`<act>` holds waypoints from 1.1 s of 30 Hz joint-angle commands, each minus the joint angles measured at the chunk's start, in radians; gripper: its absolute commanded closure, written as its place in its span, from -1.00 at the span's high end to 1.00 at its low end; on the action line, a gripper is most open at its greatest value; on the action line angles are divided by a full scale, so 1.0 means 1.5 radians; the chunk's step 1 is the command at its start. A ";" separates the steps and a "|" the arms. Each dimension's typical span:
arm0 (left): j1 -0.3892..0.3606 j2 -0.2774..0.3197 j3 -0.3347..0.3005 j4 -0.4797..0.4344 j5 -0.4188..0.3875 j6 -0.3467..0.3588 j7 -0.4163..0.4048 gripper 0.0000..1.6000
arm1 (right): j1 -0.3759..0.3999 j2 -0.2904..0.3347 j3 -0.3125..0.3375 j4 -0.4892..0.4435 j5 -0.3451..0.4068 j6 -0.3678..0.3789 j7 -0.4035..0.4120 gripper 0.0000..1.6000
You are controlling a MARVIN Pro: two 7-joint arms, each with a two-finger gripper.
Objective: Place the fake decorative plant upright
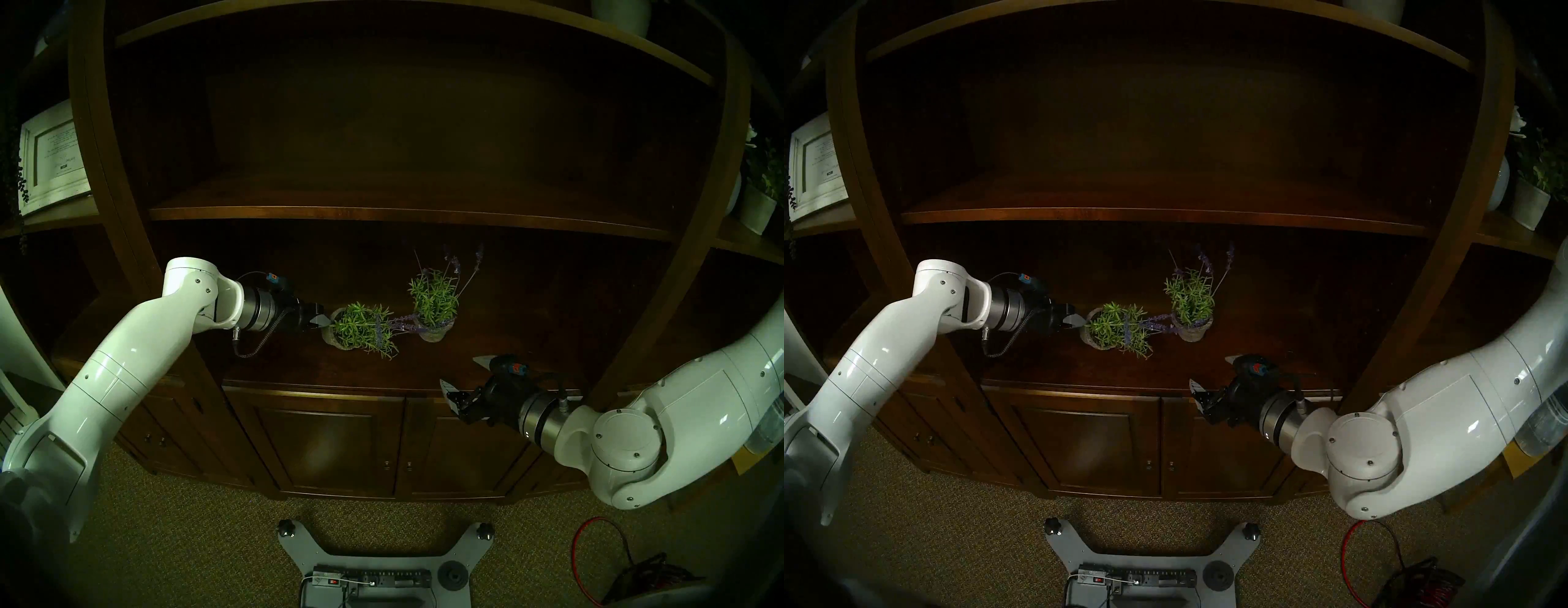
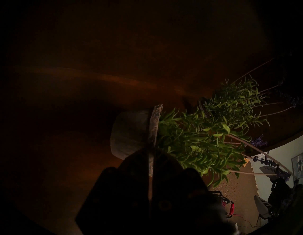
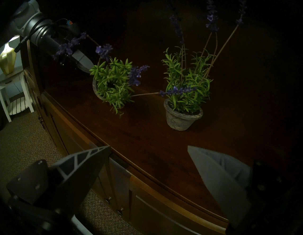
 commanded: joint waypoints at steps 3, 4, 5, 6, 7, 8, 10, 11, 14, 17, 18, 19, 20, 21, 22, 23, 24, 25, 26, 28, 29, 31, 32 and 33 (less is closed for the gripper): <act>-0.011 0.009 -0.037 0.000 -0.030 -0.002 -0.001 -1.00 | 0.009 -0.001 0.010 0.001 -0.006 -0.005 0.002 1.00; -0.008 0.011 -0.039 0.001 -0.034 -0.002 -0.003 -1.00 | 0.009 -0.001 0.010 0.001 -0.006 -0.005 0.002 1.00; -0.005 0.012 -0.041 0.001 -0.036 -0.003 -0.003 -1.00 | 0.009 -0.001 0.010 0.001 -0.006 -0.005 0.002 1.00; -0.001 0.014 -0.044 0.002 -0.041 -0.003 -0.004 -1.00 | 0.009 -0.001 0.010 0.001 -0.006 -0.005 0.002 1.00; 0.002 0.016 -0.046 0.002 -0.044 -0.003 -0.005 -1.00 | 0.009 -0.001 0.010 0.001 -0.006 -0.005 0.002 1.00; 0.006 0.017 -0.050 0.003 -0.050 -0.003 -0.007 -1.00 | 0.009 -0.001 0.010 0.001 -0.006 -0.005 0.002 1.00; 0.013 0.020 -0.056 0.003 -0.059 -0.003 -0.010 -1.00 | 0.009 -0.001 0.010 0.001 -0.006 -0.005 0.002 1.00; 0.016 0.022 -0.059 0.003 -0.062 -0.003 -0.011 -1.00 | 0.009 -0.001 0.010 0.001 -0.006 -0.005 0.002 1.00; 0.029 0.025 -0.070 0.002 -0.083 -0.001 -0.014 -1.00 | 0.009 -0.001 0.010 0.001 -0.006 -0.005 0.002 1.00; 0.040 0.025 -0.081 0.007 -0.105 -0.001 -0.018 -1.00 | 0.009 -0.001 0.010 0.001 -0.006 -0.005 0.001 1.00; 0.042 0.025 -0.084 0.007 -0.111 -0.001 -0.018 -1.00 | 0.009 -0.001 0.010 0.001 -0.006 -0.005 0.001 1.00; 0.046 0.024 -0.087 0.008 -0.119 -0.001 -0.019 -1.00 | 0.009 -0.001 0.010 0.001 -0.006 -0.005 0.001 1.00; 0.048 0.025 -0.088 0.009 -0.122 -0.001 -0.019 -1.00 | 0.009 -0.001 0.010 0.001 -0.006 -0.005 0.001 1.00; 0.051 0.025 -0.090 0.010 -0.127 -0.001 -0.018 -1.00 | 0.009 -0.001 0.010 0.001 -0.006 -0.006 0.001 1.00; 0.053 0.024 -0.091 0.010 -0.132 -0.001 -0.018 -1.00 | 0.009 -0.001 0.010 0.001 -0.006 -0.006 0.001 1.00; 0.054 0.024 -0.092 0.010 -0.134 -0.001 -0.017 -1.00 | 0.009 -0.001 0.010 0.001 -0.006 -0.006 0.001 1.00; 0.055 0.024 -0.092 0.010 -0.137 -0.001 -0.015 -1.00 | 0.009 -0.001 0.010 0.001 -0.006 -0.006 0.001 1.00; 0.056 0.024 -0.093 0.009 -0.139 -0.001 -0.014 -1.00 | 0.009 -0.001 0.010 0.001 -0.006 -0.006 0.001 1.00; 0.058 0.024 -0.094 0.009 -0.141 -0.001 -0.013 -1.00 | 0.009 -0.001 0.010 0.001 -0.006 -0.006 0.001 1.00; 0.060 0.023 -0.096 0.009 -0.145 -0.003 -0.011 -1.00 | 0.009 -0.001 0.010 0.001 -0.006 -0.006 0.001 1.00; 0.061 0.023 -0.097 0.009 -0.146 -0.004 -0.010 -1.00 | 0.009 -0.001 0.010 0.001 -0.006 -0.006 0.001 1.00; 0.062 0.022 -0.098 0.009 -0.148 -0.005 -0.009 -1.00 | 0.009 -0.001 0.010 0.001 -0.006 -0.005 0.001 1.00; 0.064 0.021 -0.099 0.009 -0.151 -0.008 -0.006 -1.00 | 0.009 -0.001 0.010 0.001 -0.006 -0.005 0.001 1.00; 0.066 0.019 -0.102 0.011 -0.155 -0.010 -0.003 -1.00 | 0.009 -0.001 0.010 0.001 -0.006 -0.005 0.001 1.00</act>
